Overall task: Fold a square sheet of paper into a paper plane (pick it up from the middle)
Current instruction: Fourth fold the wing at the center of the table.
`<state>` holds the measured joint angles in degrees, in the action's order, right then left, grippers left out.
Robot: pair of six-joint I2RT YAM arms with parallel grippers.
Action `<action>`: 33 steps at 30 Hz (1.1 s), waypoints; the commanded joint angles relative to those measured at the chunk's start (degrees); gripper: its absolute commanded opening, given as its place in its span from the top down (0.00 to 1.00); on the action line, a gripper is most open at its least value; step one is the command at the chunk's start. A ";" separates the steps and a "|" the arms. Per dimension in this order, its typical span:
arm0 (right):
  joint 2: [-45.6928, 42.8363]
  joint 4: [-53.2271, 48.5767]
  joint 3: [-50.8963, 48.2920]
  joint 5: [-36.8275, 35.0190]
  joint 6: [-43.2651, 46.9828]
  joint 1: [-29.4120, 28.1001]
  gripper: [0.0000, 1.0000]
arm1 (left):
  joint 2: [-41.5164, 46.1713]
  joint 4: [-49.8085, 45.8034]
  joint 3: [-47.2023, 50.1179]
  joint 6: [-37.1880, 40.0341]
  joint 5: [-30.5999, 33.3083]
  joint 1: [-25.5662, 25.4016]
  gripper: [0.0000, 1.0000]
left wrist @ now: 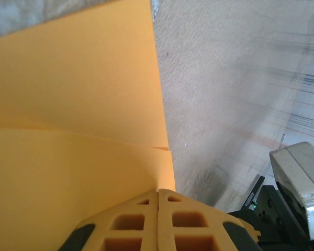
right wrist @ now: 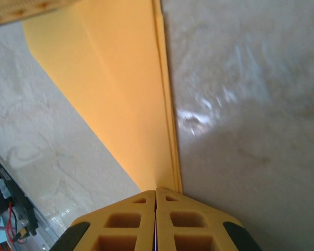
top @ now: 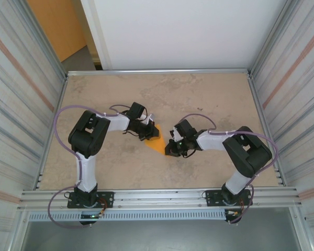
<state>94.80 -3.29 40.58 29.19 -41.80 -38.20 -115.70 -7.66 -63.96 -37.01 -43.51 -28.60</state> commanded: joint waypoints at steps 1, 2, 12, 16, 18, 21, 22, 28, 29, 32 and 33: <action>-1.85 -7.06 -3.65 -0.93 -1.16 -0.30 0.91 | -4.01 -7.49 2.83 1.04 5.98 0.56 0.92; -2.38 -7.31 -4.35 -1.18 -1.25 -0.31 0.91 | -4.01 -7.48 2.76 0.98 5.87 0.57 0.92; -11.09 -9.90 -4.15 -5.44 -0.55 0.01 0.90 | -3.65 -7.38 2.35 0.89 5.19 0.56 0.92; -9.28 -8.86 0.91 -6.45 0.96 -0.52 0.88 | -3.44 -7.70 2.02 0.64 5.35 0.56 0.92; -6.62 -8.07 3.60 -6.23 1.69 -0.96 0.87 | -3.32 -7.94 2.00 0.53 5.45 0.58 0.92; -2.08 -7.42 8.04 -5.88 2.77 -1.85 0.87 | -3.31 -8.41 1.72 -0.03 5.82 0.59 0.92; -0.90 -6.92 9.16 -5.81 2.87 -2.03 0.87 | -3.36 -8.71 1.61 -0.12 5.96 0.57 0.92; 5.81 -4.55 13.07 -5.56 2.83 -1.93 0.89 | -3.81 -10.03 0.32 -1.04 6.32 0.61 0.92; 6.61 -4.45 13.30 -5.63 2.61 -1.67 0.89 | -3.85 -10.29 0.24 -1.04 6.33 0.56 0.92; 7.96 -4.25 12.81 -5.73 2.17 -1.19 0.90 | -3.95 -10.48 -0.13 -1.13 6.16 0.56 0.92; 8.23 -4.27 12.46 -5.72 2.09 -1.00 0.90 | -3.88 -10.45 -0.19 -1.13 6.07 0.57 0.92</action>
<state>102.08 -7.57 52.90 23.81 -40.03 -39.75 -116.16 -10.39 -65.54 -37.45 -43.29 -28.58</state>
